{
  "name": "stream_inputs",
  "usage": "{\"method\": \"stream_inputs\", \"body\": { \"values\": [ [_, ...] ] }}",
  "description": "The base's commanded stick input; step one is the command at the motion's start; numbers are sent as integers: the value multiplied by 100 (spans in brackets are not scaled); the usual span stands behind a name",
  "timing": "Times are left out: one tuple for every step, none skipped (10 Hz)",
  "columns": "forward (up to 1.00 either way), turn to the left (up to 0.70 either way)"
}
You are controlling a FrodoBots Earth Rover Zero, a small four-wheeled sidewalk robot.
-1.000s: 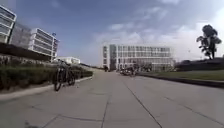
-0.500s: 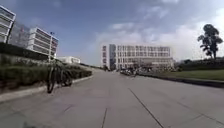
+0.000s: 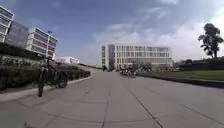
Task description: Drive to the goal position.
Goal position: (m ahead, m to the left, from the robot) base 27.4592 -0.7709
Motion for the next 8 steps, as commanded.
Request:
{"method": "stream_inputs", "body": {
  "values": [
    [85, 0],
    [85, 0],
    [85, 0],
    [85, 0],
    [85, 0],
    [85, 0],
    [85, 0],
    [85, 0]
  ]
}}
